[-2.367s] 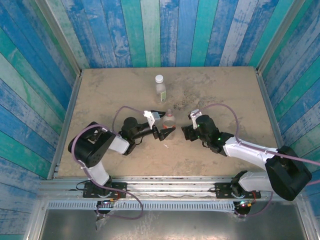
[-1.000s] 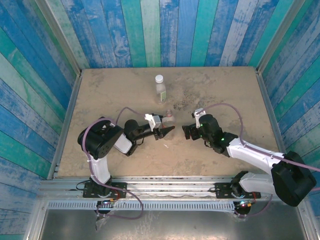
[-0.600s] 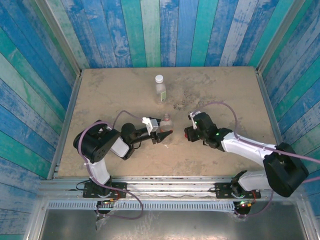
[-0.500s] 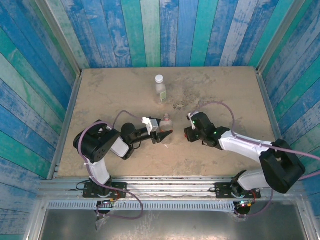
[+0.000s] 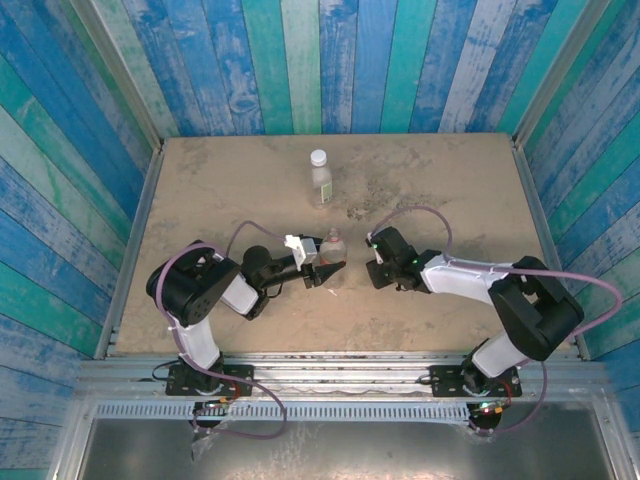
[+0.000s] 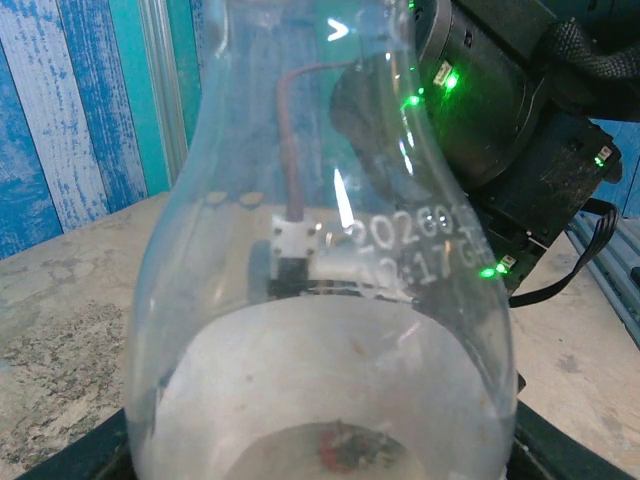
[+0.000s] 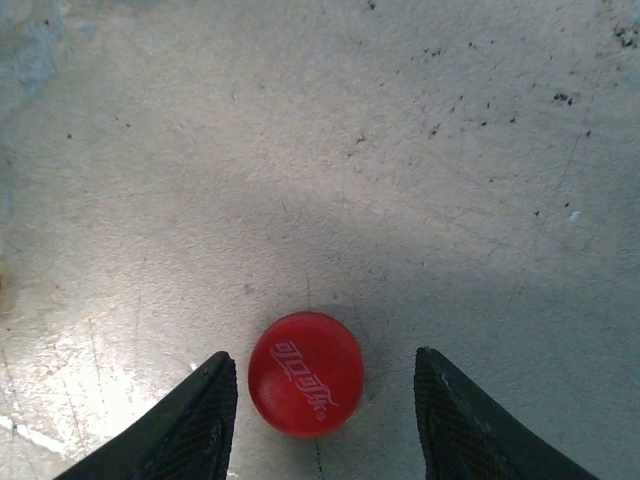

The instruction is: Screw on the bottle caps

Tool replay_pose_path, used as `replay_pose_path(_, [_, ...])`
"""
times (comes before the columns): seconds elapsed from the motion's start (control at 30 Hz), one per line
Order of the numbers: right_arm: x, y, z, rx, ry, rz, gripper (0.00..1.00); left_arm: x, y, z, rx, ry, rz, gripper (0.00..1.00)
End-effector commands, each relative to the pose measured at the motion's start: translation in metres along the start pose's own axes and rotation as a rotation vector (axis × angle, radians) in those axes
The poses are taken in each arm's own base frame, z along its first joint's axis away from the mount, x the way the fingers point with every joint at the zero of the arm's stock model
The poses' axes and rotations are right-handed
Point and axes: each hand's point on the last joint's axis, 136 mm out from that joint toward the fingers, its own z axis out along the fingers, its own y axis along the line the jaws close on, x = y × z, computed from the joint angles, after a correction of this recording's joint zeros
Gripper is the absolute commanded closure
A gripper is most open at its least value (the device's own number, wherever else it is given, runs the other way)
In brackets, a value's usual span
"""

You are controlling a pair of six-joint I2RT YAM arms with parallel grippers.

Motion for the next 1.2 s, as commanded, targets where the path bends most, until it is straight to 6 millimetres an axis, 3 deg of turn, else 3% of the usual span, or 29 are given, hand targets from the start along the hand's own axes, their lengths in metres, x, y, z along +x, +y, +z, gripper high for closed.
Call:
replay_pose_path(0.0, [-0.009, 0.004, 0.002, -0.008, -0.014, -0.003, 0.51, 0.006, -0.001, 0.000, 0.001, 0.039, -0.013, 0.38])
replay_pose_path(0.8, [-0.009, 0.007, 0.004, -0.018, -0.013, 0.000, 0.68, 0.005, -0.002, 0.002, 0.013, 0.043, -0.020, 0.38])
replay_pose_path(1.17, [-0.019, 0.006, -0.017, -0.017, -0.016, 0.009, 0.68, 0.007, -0.002, 0.002, 0.011, 0.047, -0.022, 0.38])
